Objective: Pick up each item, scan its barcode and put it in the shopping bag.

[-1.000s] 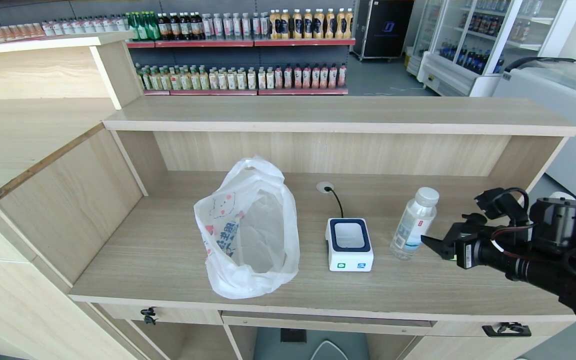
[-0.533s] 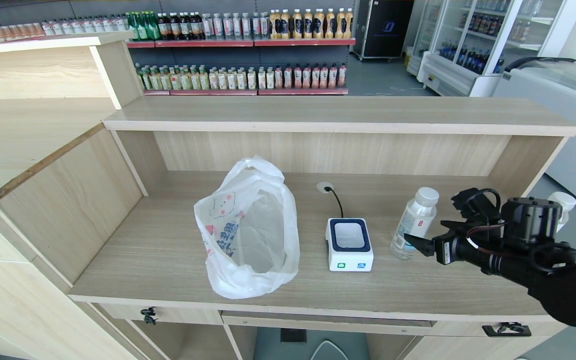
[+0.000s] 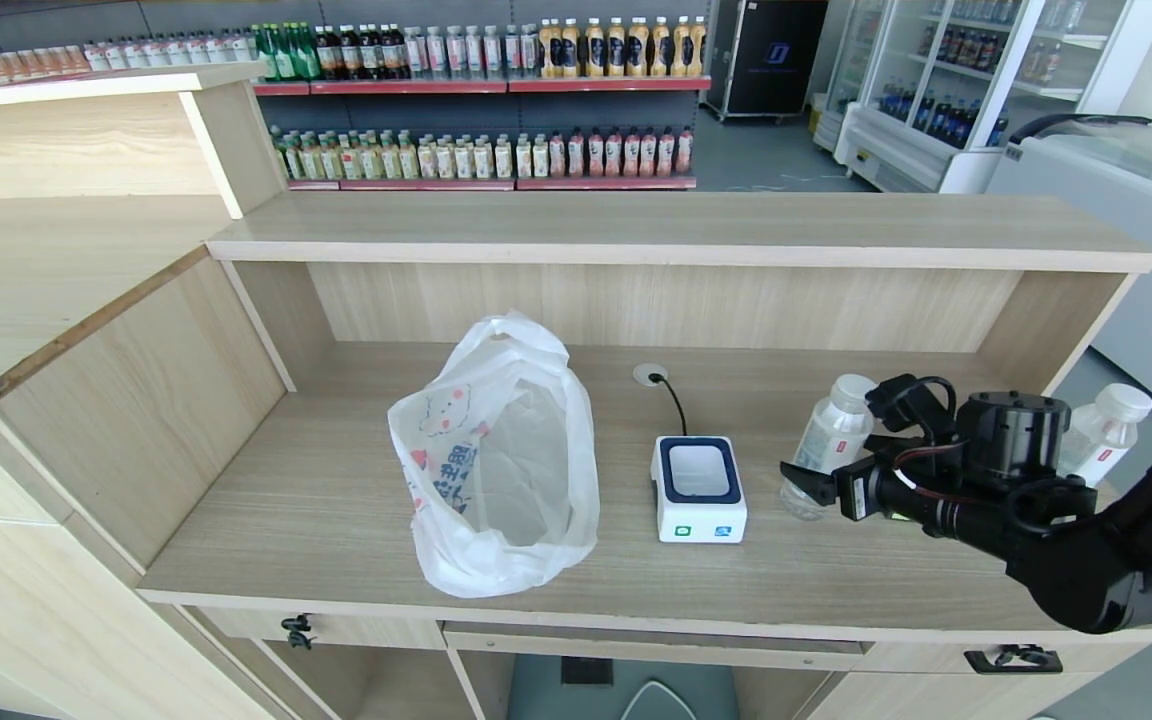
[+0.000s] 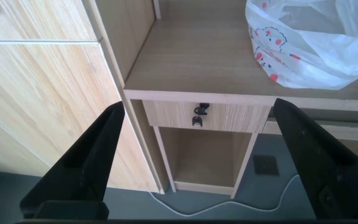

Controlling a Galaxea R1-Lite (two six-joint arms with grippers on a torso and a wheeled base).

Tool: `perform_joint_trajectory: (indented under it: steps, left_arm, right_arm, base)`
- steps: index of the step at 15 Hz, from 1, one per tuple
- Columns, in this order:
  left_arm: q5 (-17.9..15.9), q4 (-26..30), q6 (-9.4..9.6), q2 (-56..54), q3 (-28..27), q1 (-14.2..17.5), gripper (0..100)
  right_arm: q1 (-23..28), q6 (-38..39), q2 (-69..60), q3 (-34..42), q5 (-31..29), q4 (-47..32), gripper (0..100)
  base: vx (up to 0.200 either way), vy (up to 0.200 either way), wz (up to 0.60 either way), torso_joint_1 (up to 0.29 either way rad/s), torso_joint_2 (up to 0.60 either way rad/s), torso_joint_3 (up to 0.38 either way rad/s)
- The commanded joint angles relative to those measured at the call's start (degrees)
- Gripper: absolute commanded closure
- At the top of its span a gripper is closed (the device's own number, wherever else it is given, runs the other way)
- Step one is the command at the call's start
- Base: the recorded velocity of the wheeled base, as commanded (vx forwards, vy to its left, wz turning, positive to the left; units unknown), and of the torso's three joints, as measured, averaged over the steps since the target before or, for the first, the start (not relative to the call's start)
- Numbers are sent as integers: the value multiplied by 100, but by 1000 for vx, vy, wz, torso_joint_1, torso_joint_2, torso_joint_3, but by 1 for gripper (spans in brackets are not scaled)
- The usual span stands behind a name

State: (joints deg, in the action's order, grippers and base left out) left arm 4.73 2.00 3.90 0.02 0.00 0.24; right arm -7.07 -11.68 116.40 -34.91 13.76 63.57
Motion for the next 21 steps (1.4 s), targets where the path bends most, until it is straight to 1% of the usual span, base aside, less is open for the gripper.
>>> perform_joint_trajectory:
  steps: [1,7,9,21]
  left_arm:
    - [2,2,-3,-2,0,2,0]
    - [2,2,5,-2,0,2,0]
    - [2,2,5,-2,0,2,0]
    - [2,2,5,-2,0,2,0]
  right_arm:
    - [-5,-27,94,-77,4,6,0]
    - [-75,-27,340,-253,12,129,0]
    - [-119,-19,454,-332,12,322,0]
    - [-137,-27,674,-393,21,630,0]
  base:
    - [0,0,0,0,0,0]
    - [0,0,0,0,0,0]
    - [0,0,0,0,0,0]
    - [0,0,0,0,0,0]
